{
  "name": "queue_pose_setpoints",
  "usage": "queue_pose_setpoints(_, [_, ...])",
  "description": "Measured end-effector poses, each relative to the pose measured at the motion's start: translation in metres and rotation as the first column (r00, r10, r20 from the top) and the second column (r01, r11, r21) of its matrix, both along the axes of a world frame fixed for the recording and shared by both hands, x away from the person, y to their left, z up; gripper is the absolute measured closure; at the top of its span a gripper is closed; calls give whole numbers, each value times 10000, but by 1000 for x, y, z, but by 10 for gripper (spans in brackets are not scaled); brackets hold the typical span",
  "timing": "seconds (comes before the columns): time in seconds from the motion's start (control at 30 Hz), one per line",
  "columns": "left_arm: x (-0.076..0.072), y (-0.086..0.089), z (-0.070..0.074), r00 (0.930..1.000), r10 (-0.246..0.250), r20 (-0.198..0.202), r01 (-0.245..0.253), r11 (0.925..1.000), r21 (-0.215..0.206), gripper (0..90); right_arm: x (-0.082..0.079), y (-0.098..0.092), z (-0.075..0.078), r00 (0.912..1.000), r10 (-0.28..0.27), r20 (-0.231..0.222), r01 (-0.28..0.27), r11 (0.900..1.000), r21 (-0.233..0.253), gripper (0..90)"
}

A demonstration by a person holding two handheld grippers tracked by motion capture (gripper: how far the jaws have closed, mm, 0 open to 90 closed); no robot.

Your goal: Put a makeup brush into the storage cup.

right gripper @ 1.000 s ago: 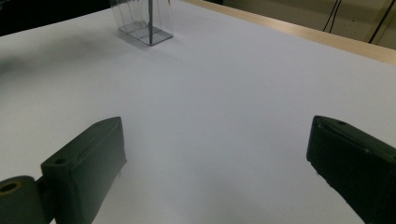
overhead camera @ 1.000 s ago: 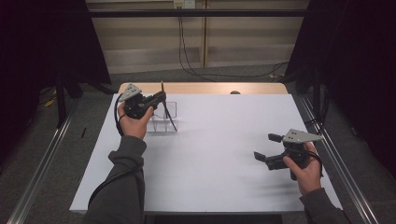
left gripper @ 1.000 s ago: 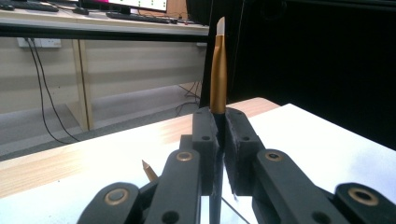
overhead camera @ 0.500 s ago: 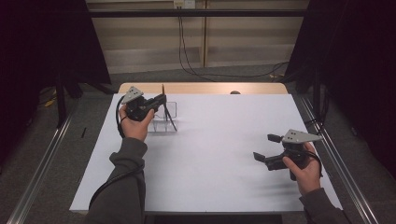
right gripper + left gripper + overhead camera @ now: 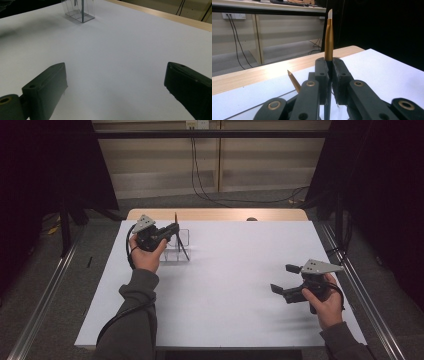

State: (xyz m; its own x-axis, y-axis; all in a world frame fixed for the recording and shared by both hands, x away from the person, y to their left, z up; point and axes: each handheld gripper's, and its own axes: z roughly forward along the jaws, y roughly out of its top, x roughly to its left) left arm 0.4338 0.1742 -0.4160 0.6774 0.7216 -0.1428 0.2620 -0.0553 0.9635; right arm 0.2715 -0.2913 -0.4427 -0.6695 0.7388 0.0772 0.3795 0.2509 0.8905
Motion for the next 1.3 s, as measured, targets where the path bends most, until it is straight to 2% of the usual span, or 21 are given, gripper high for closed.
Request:
queue_pose_setpoints(0.07, [1,0,-1,9999,-161,-29,161,9998,-132,836,0,0,0,10000,-15,0,15,10000,-14,41])
queue_pose_setpoints(0.17, [0,-1,-2,9999,-96,-78,95,9998,-145,836,0,0,0,10000,14,1,-14,10000,11,41])
queue_pose_setpoints(0.2, [0,0,-2,10000,16,-97,-16,10000,6,835,0,0,0,10000,0,8,0,10000,3,41])
queue_pose_setpoints(0.37, [0,0,-4,9998,-163,-118,163,9999,-14,835,0,0,0,10000,-21,9,21,10000,-10,41])
queue_pose_setpoints(0.43, [-1,-1,-5,9998,2,-174,-2,10000,13,835,0,0,0,10000,-19,17,19,10000,-25,41])
queue_pose_setpoints(0.5, [-1,-1,-7,9998,-54,-181,53,10000,-70,835,0,1,0,10000,8,32,-8,10000,-44,41])
queue_pose_setpoints(0.53, [-1,-1,-7,9998,7,-208,-6,10000,47,835,0,1,0,10000,5,42,-4,10000,-41,41])
queue_pose_setpoints(0.6, [0,0,-9,9997,-112,-212,113,9999,22,835,0,1,0,10000,10,29,-10,10000,-38,41])
queue_pose_setpoints(0.8, [-1,1,-10,9996,49,-271,-45,9999,148,834,0,2,0,10000,16,-4,-16,10000,-58,41])
queue_pose_setpoints(0.87, [0,2,-11,9996,-79,-271,80,10000,26,834,0,2,0,10000,30,15,-30,10000,-65,41])
queue_pose_setpoints(1.0, [-1,3,-13,9994,70,-346,-67,9999,77,834,0,2,0,10000,48,20,-48,10000,-61,41])
queue_pose_setpoints(1.07, [0,4,-14,9994,-122,-328,123,9999,43,834,0,2,0,10000,34,-6,-34,10000,-72,41])
queue_pose_setpoints(1.3, [-1,2,-15,9993,28,-377,-23,9999,127,834,0,2,0,10000,41,24,-41,10000,-56,41])
